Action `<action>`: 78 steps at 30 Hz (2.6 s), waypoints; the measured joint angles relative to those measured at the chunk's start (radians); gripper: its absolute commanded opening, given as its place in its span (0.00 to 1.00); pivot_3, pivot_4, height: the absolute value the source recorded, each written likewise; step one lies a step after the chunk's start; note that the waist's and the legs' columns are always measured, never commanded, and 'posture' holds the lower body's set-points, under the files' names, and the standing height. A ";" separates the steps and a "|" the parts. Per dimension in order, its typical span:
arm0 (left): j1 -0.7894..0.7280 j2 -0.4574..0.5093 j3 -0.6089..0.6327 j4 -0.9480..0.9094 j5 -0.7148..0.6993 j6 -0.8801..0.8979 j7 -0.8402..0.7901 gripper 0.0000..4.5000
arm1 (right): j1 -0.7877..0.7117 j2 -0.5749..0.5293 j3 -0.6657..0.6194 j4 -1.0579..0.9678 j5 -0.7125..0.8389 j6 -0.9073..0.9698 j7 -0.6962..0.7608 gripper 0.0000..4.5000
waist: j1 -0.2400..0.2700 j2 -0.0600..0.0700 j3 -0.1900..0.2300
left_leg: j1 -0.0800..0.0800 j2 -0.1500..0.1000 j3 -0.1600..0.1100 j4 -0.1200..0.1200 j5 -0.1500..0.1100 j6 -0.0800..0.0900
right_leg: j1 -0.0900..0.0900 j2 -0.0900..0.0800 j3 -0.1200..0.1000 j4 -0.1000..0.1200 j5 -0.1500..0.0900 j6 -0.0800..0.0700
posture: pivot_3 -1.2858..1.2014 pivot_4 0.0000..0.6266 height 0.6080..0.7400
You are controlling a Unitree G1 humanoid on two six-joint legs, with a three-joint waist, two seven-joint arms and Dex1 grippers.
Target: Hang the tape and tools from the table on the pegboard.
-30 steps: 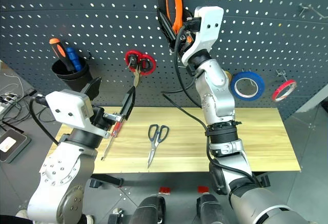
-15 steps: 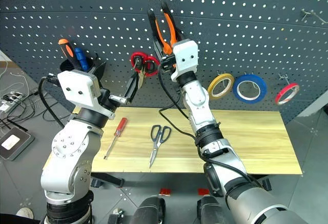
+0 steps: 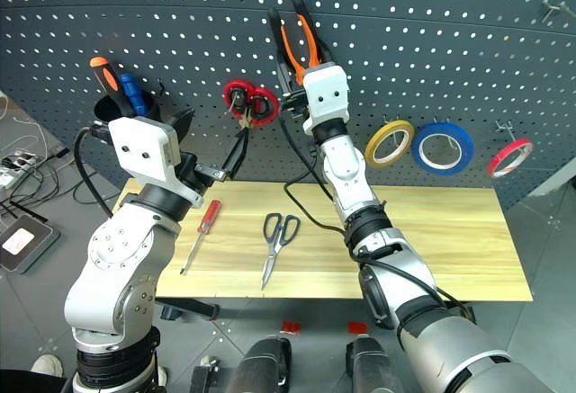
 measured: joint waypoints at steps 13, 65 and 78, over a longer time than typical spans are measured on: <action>-0.004 0.014 0.011 -0.013 -0.015 0.031 -0.001 1.00 | 0.002 -0.015 0.005 0.066 -0.023 -0.014 -0.048 0.89 | -0.002 0.000 0.019 | 0.000 0.000 0.000 0.000 0.000 0.000 | 0.000 0.000 0.000 0.000 0.001 -0.001 | 0.57 0.47 1.00; 0.197 -0.053 -0.092 -0.012 0.080 0.029 0.095 1.00 | 0.709 -0.434 0.112 -1.186 0.284 0.789 0.620 0.99 | -0.035 0.006 0.036 | 0.002 0.000 -0.007 -0.001 -0.002 0.004 | 0.009 0.000 -0.001 -0.008 0.001 -0.002 | 0.49 0.51 1.00; 0.224 -0.210 -0.100 0.191 0.129 0.190 0.197 1.00 | 0.752 -0.586 0.162 -1.173 0.354 0.764 0.969 0.99 | -0.047 0.004 0.080 | 0.002 -0.001 -0.012 0.001 -0.002 0.005 | 0.012 0.001 -0.005 -0.009 0.001 -0.002 | 0.47 0.61 1.00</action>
